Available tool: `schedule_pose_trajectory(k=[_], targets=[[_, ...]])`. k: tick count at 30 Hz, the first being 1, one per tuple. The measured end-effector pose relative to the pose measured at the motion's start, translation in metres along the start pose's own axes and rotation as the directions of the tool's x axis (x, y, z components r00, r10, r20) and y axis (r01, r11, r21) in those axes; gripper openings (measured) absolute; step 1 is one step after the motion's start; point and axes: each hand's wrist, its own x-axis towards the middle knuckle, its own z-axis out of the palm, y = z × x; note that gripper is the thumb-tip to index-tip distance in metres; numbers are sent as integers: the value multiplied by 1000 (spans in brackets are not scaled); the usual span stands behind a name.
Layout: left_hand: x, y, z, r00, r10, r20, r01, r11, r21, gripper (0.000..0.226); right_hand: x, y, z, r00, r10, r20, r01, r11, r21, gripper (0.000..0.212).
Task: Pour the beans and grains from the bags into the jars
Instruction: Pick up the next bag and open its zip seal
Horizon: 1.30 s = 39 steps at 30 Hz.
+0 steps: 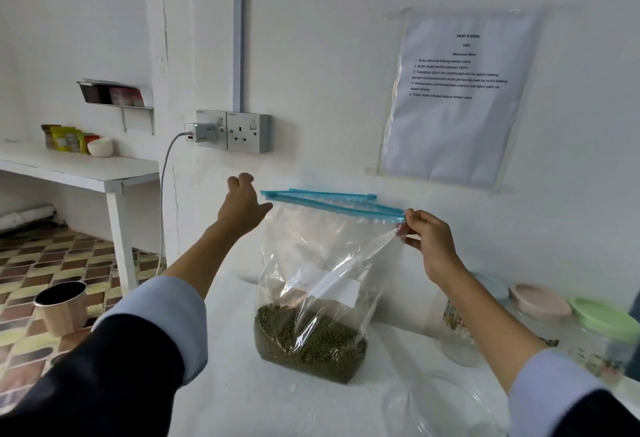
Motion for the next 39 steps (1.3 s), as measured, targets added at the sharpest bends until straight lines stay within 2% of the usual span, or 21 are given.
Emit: schedule_pose_trajectory(k=[1, 3, 4, 5, 7, 9, 12, 14, 16, 19, 21, 24, 26, 28, 30, 32, 33, 36, 37, 39], targets=[[-3, 2, 2, 998, -59, 9, 59, 998, -28, 57, -2, 0, 0, 1000, -8, 8, 8, 1000, -14, 25], [-11, 9, 6, 985, -162, 66, 168, 981, -100, 40, -7, -1, 2, 999, -9, 33, 9, 1000, 5, 22], [-17, 14, 7, 970, -198, 142, 223, 958, -182, 34, -10, -2, 3, 998, -3, 64, 1, 999, 39, 20], [-23, 21, 7, 949, -209, 237, 272, 922, -276, 40, -13, -3, 5, 993, 7, 116, -16, 997, 80, 19], [-32, 32, 9, 901, -155, 405, 331, 848, -414, 55, -22, -8, 10, 965, 25, 262, -59, 990, 125, 20], [-37, 43, 12, 851, -76, 519, 369, 791, -489, 56, -32, -12, 17, 922, 28, 387, -70, 993, 95, 19], [-42, 54, 18, 781, -33, 623, 407, 784, -468, 29, -42, -14, 28, 843, 54, 535, -75, 997, 18, 28], [-45, 56, 22, 775, -45, 631, 420, 782, -460, 12, -43, -12, 32, 796, 107, 596, -108, 994, -34, 27], [-48, 55, 26, 780, -69, 622, 457, 742, -490, 9, -42, -9, 39, 804, 168, 570, -130, 986, -108, 19], [-53, 50, 31, 788, -68, 612, 488, 675, -553, 10, -36, -2, 54, 885, 198, 422, -70, 951, -301, 38], [-57, 47, 32, 786, -12, 619, 473, 656, -589, 11, -34, 1, 65, 910, 185, 372, -24, 917, -397, 49], [-61, 40, 34, 777, 99, 622, 430, 639, -638, 7, -35, 1, 77, 903, 241, 355, -51, 882, -468, 55], [-62, 36, 34, 764, 128, 632, 403, 670, -623, 7, -37, 0, 84, 884, 288, 368, -89, 877, -472, 48], [-64, 34, 29, 773, 75, 629, 359, 766, -533, 12, -38, 0, 88, 864, 317, 390, -106, 873, -476, 37], [-66, 32, 24, 813, -1, 583, 322, 835, -447, 19, -35, 1, 86, 870, 311, 383, -71, 847, -527, 28], [-65, 23, 19, 855, -66, 514, 294, 879, -376, 24, -26, 2, 77, 896, 261, 360, 36, 765, -643, 28], [-65, 16, 15, 873, -94, 478, 282, 899, -336, 26, -20, 2, 69, 904, 234, 357, 106, 687, -719, 29], [-64, -8, 2, 902, -161, 401, 278, 927, -251, 28, -1, -1, 39, 915, 207, 347, 276, 310, -910, 30], [-65, -15, -1, 900, -173, 399, 285, 928, -241, 28, 3, -1, 30, 912, 206, 355, 305, 239, -922, 32], [-69, -25, -4, 902, -184, 390, 288, 930, -227, 28, 7, -1, 23, 902, 178, 393, 367, 166, -915, 34]])
